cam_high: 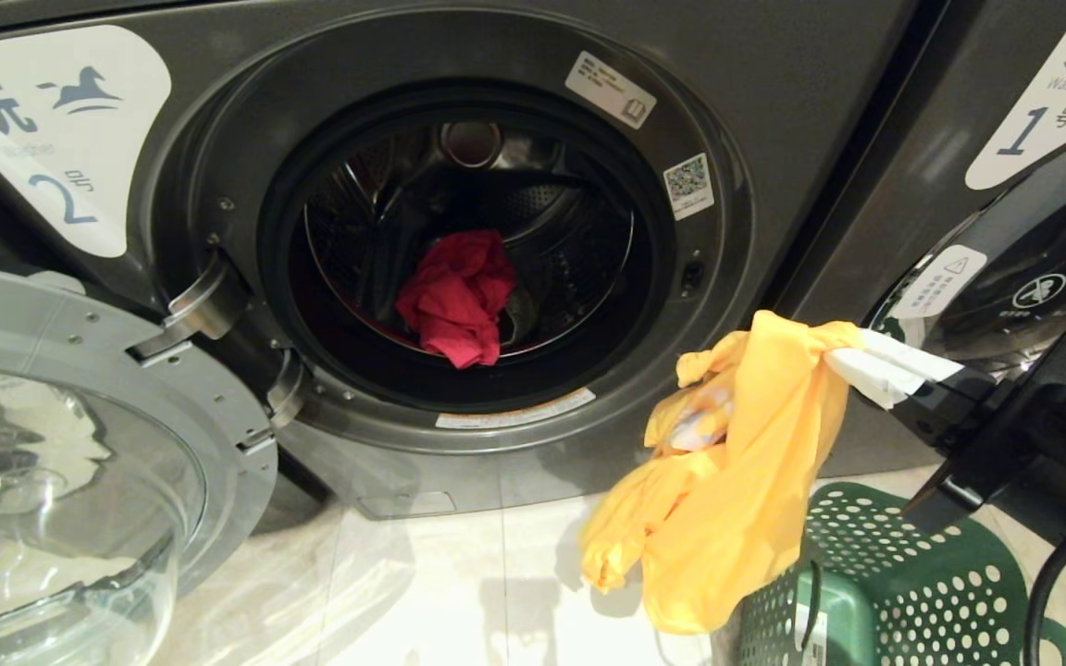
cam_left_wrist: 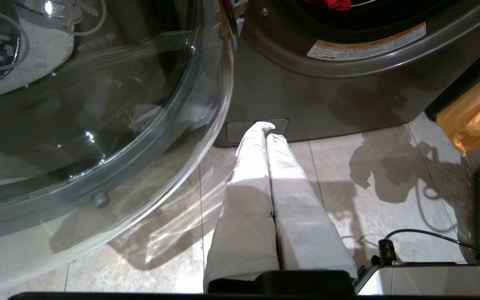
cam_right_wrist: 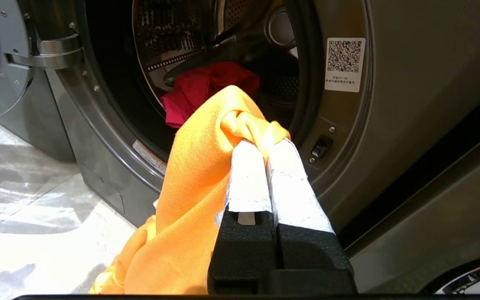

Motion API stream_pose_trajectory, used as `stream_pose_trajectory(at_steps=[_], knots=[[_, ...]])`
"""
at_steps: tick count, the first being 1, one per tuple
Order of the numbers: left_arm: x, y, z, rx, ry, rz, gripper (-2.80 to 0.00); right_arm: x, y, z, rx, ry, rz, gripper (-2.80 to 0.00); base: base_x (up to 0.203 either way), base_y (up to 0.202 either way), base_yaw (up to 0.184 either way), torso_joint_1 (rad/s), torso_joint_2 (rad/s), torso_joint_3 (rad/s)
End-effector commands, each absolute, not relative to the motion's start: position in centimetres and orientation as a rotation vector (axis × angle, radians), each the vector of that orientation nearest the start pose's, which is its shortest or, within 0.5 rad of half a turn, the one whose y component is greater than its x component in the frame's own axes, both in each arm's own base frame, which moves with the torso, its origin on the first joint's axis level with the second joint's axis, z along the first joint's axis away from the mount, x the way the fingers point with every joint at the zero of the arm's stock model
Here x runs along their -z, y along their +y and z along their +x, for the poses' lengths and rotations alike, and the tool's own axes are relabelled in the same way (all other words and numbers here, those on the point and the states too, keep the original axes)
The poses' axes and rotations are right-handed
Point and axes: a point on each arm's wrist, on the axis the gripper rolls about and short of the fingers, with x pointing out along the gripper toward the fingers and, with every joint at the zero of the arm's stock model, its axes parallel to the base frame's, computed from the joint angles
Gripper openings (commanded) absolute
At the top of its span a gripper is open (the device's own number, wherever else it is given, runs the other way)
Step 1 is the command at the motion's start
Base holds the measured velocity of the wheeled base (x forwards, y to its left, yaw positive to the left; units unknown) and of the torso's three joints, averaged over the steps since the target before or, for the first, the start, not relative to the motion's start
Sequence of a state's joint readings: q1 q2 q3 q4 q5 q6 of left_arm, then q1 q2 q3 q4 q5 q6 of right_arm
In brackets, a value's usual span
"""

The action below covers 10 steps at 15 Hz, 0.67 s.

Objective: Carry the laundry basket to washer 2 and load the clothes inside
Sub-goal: Place the clothes into the washing machine

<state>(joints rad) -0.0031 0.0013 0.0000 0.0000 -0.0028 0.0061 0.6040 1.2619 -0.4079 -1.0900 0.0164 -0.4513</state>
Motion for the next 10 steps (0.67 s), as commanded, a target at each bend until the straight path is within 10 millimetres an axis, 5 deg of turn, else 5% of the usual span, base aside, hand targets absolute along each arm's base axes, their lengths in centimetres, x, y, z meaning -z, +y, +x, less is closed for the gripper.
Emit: stream_pose_trajectory(at_steps=[1, 10], knots=[[-7.6, 0.0, -2.3, 0.006, 0.002, 0.006, -2.80, -22.8, 10.3, 14.8, -0.553, -0.369, -0.365, -2.80, 0.000, 0.000, 0.000, 0.000, 0.00, 0.000], [-7.6, 0.0, -2.3, 0.006, 0.002, 0.006, -2.80, -22.1, 10.1, 15.9, -0.506, -0.334, -0.366, -2.80, 0.000, -0.005, 0.162, 0.002, 0.00, 0.001]])
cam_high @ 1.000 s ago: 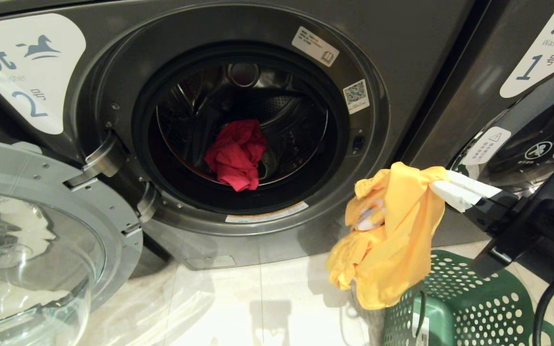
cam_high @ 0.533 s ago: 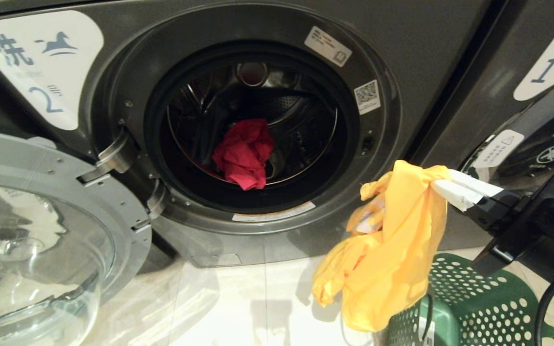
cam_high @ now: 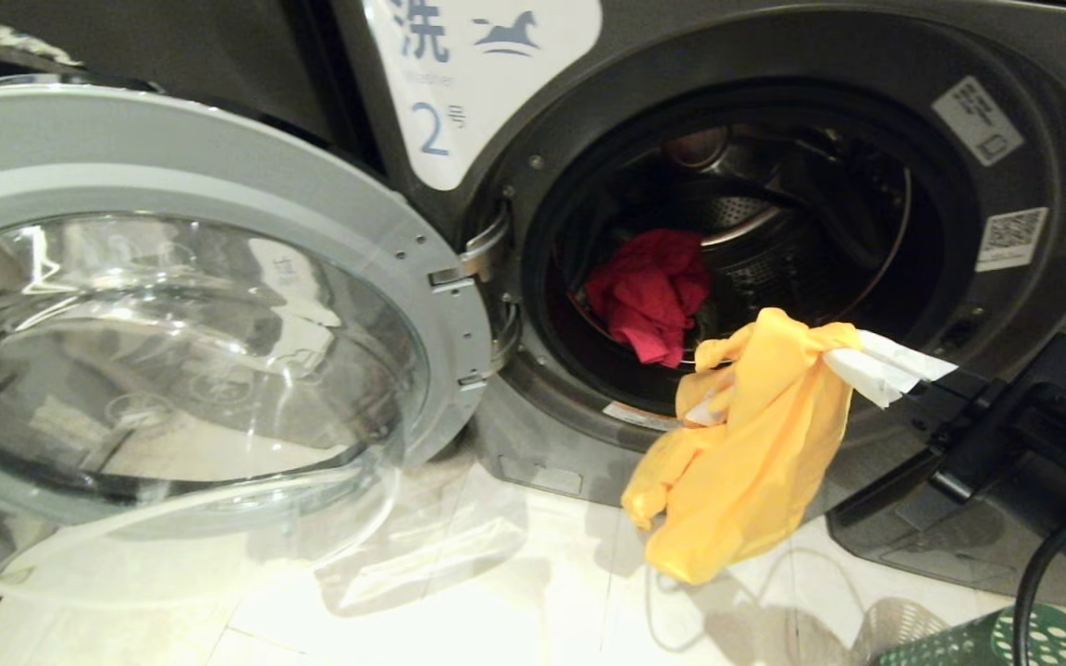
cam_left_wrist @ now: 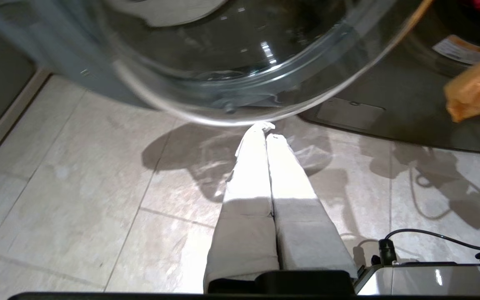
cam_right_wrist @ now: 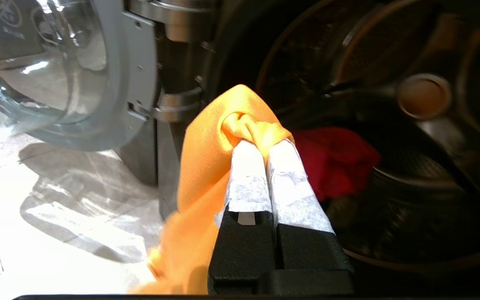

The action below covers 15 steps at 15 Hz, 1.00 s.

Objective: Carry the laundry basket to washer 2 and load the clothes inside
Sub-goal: Place the clothes into the washing machine

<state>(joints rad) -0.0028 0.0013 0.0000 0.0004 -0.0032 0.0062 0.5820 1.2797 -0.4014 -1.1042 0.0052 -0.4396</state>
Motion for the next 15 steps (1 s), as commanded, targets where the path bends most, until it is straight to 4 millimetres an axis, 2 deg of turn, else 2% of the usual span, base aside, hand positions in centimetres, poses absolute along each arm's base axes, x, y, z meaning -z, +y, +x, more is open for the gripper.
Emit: stream_pose_trajectory(at_steps=[1, 4, 7, 11, 15], knots=[[-7.6, 0.0, -2.3, 0.006, 0.002, 0.006, -2.80, -21.8, 9.8, 16.4, -0.473, -0.328, -0.367, -2.80, 0.001, -0.009, 0.176, 0.001, 0.00, 0.002], [-7.6, 0.0, -2.3, 0.006, 0.002, 0.006, -2.80, -21.1, 7.9, 18.4, -0.346, -0.289, -0.383, -2.80, 0.000, -0.006, 0.124, 0.000, 0.00, 0.005], [-7.6, 0.0, -2.3, 0.006, 0.002, 0.006, -2.80, -20.6, 5.8, 20.6, -0.223, -0.243, -0.398, -2.80, 0.000, 0.000, 0.000, 0.000, 0.00, 0.000], [-7.6, 0.0, -2.3, 0.006, 0.002, 0.006, -2.80, -20.9, 5.6, 22.5, -0.172, -0.319, -0.373, -2.80, 0.000, 0.000, 0.000, 0.000, 0.00, 0.000], [-7.6, 0.0, -2.3, 0.006, 0.002, 0.006, -2.80, -22.7, 5.9, 24.2, -0.101, -0.387, -0.320, -2.80, 0.000, 0.000, 0.000, 0.000, 0.00, 0.000]])
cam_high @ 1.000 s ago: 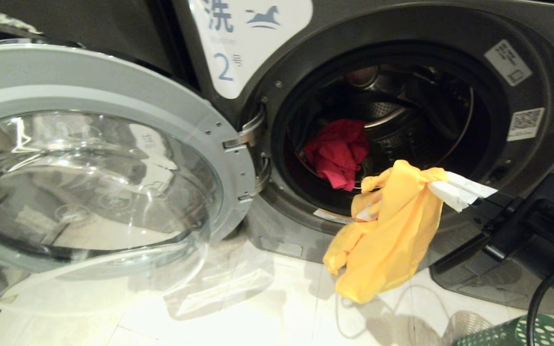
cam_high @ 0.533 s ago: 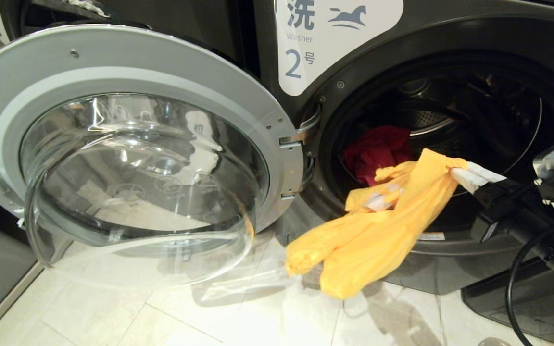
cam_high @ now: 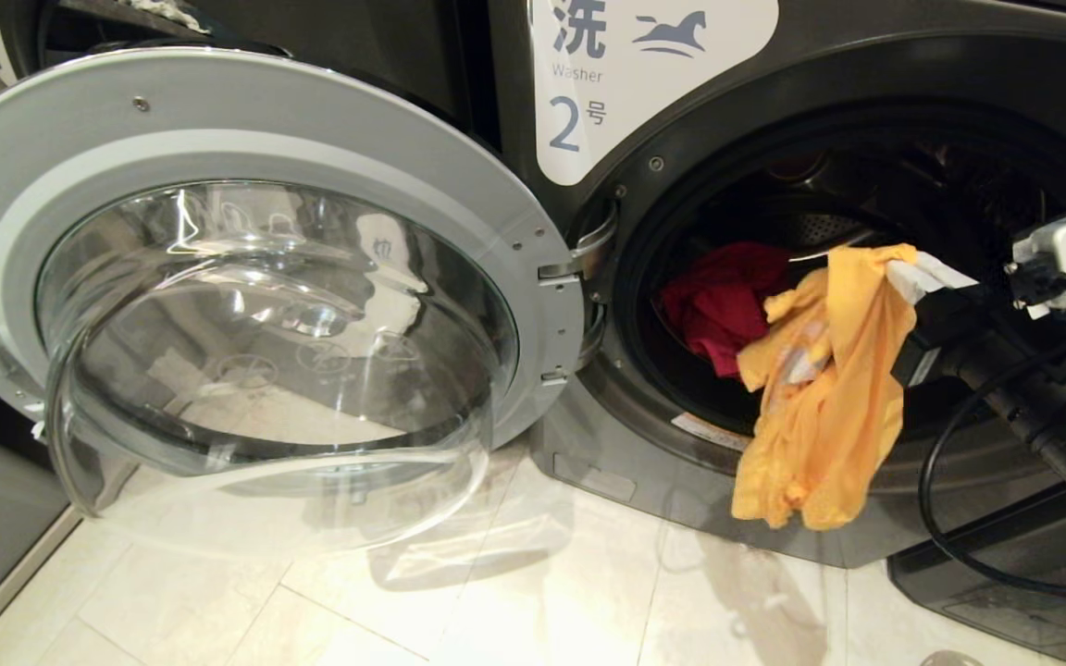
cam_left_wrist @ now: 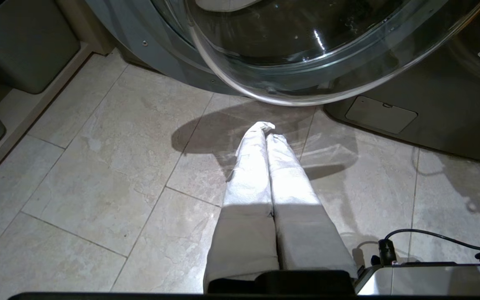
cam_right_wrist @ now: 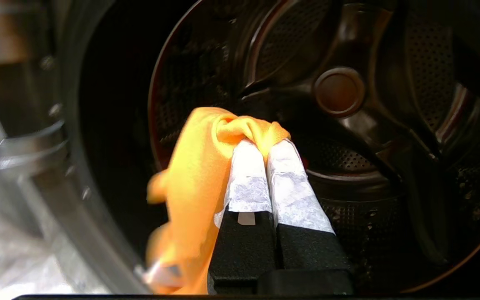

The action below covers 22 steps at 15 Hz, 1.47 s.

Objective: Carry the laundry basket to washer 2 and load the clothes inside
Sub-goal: Place the clothes into the washing machine

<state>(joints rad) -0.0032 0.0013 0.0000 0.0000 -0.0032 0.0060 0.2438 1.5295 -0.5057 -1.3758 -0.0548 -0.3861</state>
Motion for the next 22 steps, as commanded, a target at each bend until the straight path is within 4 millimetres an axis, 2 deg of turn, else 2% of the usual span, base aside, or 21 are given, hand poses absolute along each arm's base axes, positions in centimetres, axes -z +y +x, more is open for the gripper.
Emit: stream_pose_trajectory(at_steps=[1, 4, 9, 12, 17, 20, 22], knots=[[-7.6, 0.0, -2.3, 0.006, 0.002, 0.006, -2.80, -22.6, 5.8, 24.7, -0.076, -0.383, -0.313, -2.80, 0.000, 0.000, 0.000, 0.000, 0.00, 0.000], [-7.6, 0.0, -2.3, 0.006, 0.002, 0.006, -2.80, -22.5, 5.9, 27.4, 0.026, -0.374, -0.291, -2.80, 0.000, 0.000, 0.000, 0.000, 0.00, 0.000], [-7.6, 0.0, -2.3, 0.006, 0.002, 0.006, -2.80, -24.0, 6.8, 32.2, 0.102, -0.450, -0.253, -2.80, 0.000, 0.000, 0.000, 0.000, 0.00, 0.000], [-7.6, 0.0, -2.3, 0.006, 0.002, 0.006, -2.80, -24.4, 7.3, 34.0, 0.122, -0.476, -0.242, -2.80, 0.000, 0.000, 0.000, 0.000, 0.00, 0.000], [-7.6, 0.0, -2.3, 0.006, 0.002, 0.006, -2.80, -22.4, 7.8, 36.9, 0.133, -0.450, -0.242, -2.80, 0.000, 0.000, 0.000, 0.000, 0.00, 0.000], [-7.6, 0.0, -2.3, 0.006, 0.002, 0.006, -2.80, -21.8, 8.4, 39.5, 0.151, -0.523, -0.229, -2.80, 0.000, 0.000, 0.000, 0.000, 0.00, 0.000], [-7.6, 0.0, -2.3, 0.006, 0.002, 0.006, -2.80, -20.3, 8.7, 41.1, 0.162, -0.535, -0.255, -2.80, 0.000, 0.000, 0.000, 0.000, 0.00, 0.000]])
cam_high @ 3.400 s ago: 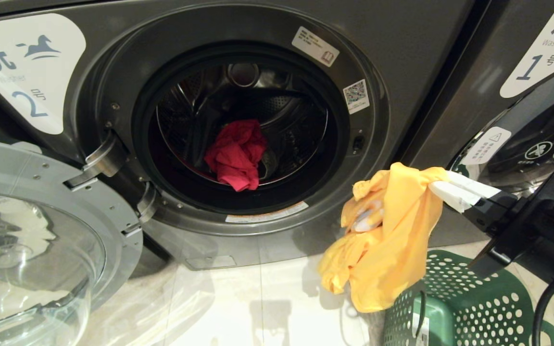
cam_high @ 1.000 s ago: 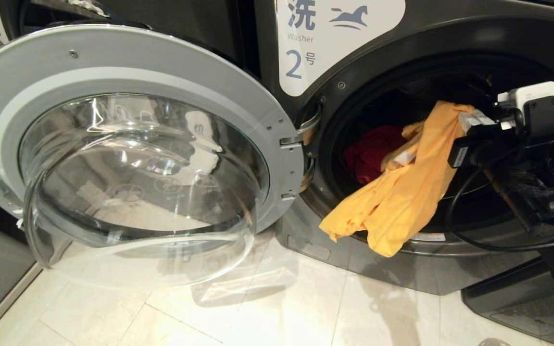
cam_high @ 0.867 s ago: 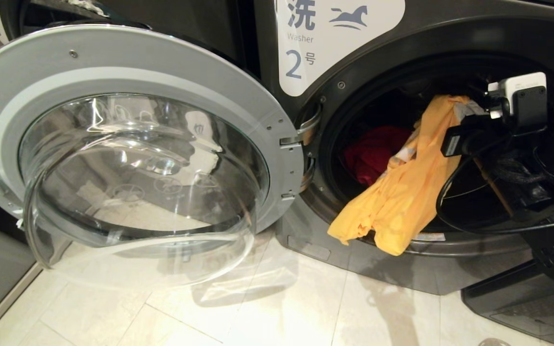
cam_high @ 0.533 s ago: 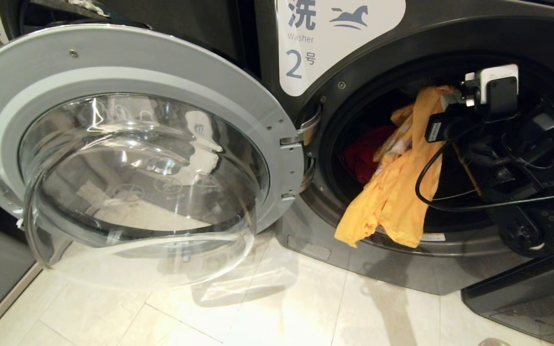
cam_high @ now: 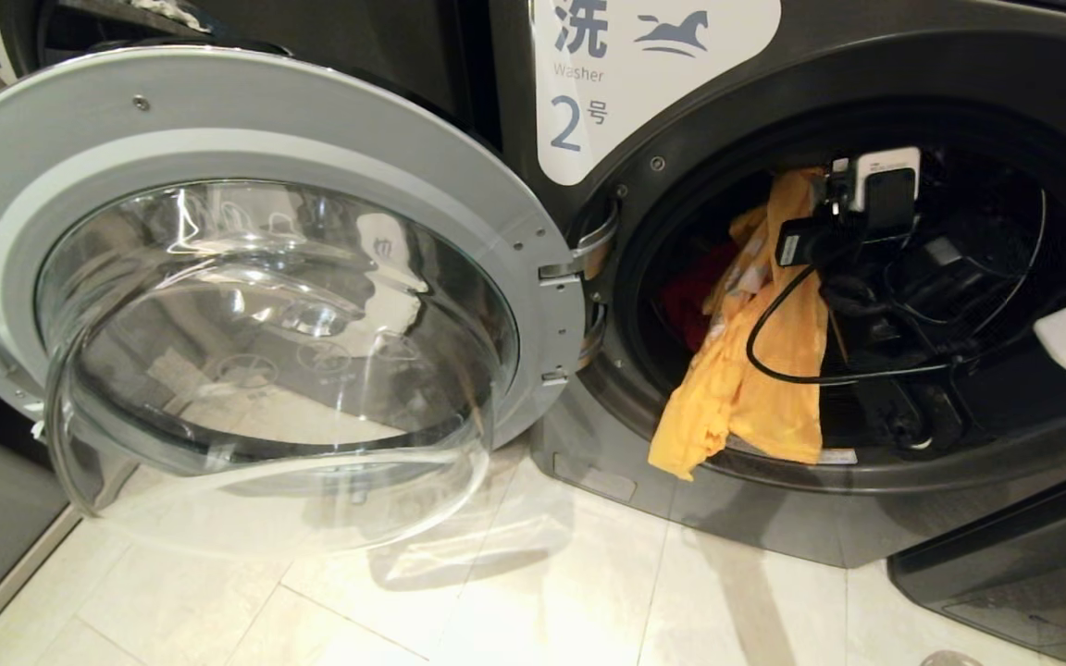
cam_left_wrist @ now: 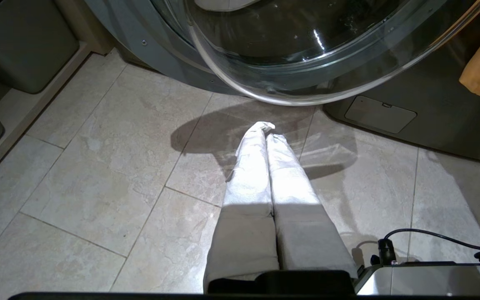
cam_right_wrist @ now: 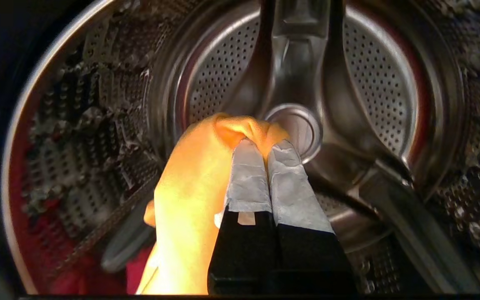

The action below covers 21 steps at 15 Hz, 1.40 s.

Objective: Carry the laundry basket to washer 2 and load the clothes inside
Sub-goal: Place the clothes into the washing machine

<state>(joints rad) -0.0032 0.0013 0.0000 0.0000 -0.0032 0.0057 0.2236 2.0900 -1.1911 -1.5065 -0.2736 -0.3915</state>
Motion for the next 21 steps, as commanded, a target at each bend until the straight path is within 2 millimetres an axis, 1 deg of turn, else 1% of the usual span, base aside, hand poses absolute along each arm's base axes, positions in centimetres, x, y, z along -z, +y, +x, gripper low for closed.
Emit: stream_pose_trajectory(at_steps=[1, 2, 3, 5, 6, 8, 10, 12, 14, 17, 18, 21], knots=[[-7.6, 0.0, -2.3, 0.006, 0.002, 0.006, -2.80, -19.4, 8.8, 41.8, 0.164, -0.523, -0.270, -2.80, 0.000, 0.000, 0.000, 0.000, 0.00, 0.000], [-7.6, 0.0, -2.3, 0.006, 0.002, 0.006, -2.80, -18.7, 8.9, 42.3, 0.164, -0.514, -0.278, -2.80, 0.000, 0.000, 0.000, 0.000, 0.00, 0.000], [-7.6, 0.0, -2.3, 0.006, 0.002, 0.006, -2.80, -18.4, 9.0, 42.8, 0.165, -0.519, -0.279, -2.80, 0.000, 0.000, 0.000, 0.000, 0.00, 0.000], [-7.6, 0.0, -2.3, 0.006, 0.002, 0.006, -2.80, -18.8, 9.0, 43.9, 0.182, -0.561, -0.272, -2.80, 0.000, 0.000, 0.000, 0.000, 0.00, 0.000], [-7.6, 0.0, -2.3, 0.006, 0.002, 0.006, -2.80, -19.1, 8.6, 44.7, 0.208, -0.591, -0.285, -2.80, 0.000, 0.000, 0.000, 0.000, 0.00, 0.000], [-7.6, 0.0, -2.3, 0.006, 0.002, 0.006, -2.80, -18.4, 7.3, 46.3, 0.258, -0.601, -0.330, -2.80, 0.000, 0.000, 0.000, 0.000, 0.00, 0.000], [-7.6, 0.0, -2.3, 0.006, 0.002, 0.006, -2.80, -18.0, 6.2, 47.3, 0.298, -0.611, -0.361, -2.80, 0.000, 0.000, 0.000, 0.000, 0.00, 0.000], [-7.6, 0.0, -2.3, 0.006, 0.002, 0.006, -2.80, -17.9, 5.0, 48.0, 0.341, -0.621, -0.394, -2.80, 0.000, 0.000, 0.000, 0.000, 0.00, 0.000], [-7.6, 0.0, -2.3, 0.006, 0.002, 0.006, -2.80, -17.6, 4.4, 48.4, 0.357, -0.620, -0.412, -2.80, 0.000, 0.000, 0.000, 0.000, 0.00, 0.000], [-7.6, 0.0, -2.3, 0.006, 0.002, 0.006, -2.80, -18.5, 4.1, 48.5, 0.379, -0.651, -0.422, -2.80, 0.000, 0.000, 0.000, 0.000, 0.00, 0.000], [-7.6, 0.0, -2.3, 0.006, 0.002, 0.006, -2.80, -18.8, 4.0, 48.4, 0.385, -0.660, -0.426, 0.00, 0.000, 0.000, 0.000, 0.000, 0.00, 0.000], [-7.6, 0.0, -2.3, 0.006, 0.002, 0.006, -2.80, -19.6, 3.9, 48.4, 0.391, -0.691, -0.415, 0.00, 0.000, 0.000, 0.000, 0.000, 0.00, 0.000]])
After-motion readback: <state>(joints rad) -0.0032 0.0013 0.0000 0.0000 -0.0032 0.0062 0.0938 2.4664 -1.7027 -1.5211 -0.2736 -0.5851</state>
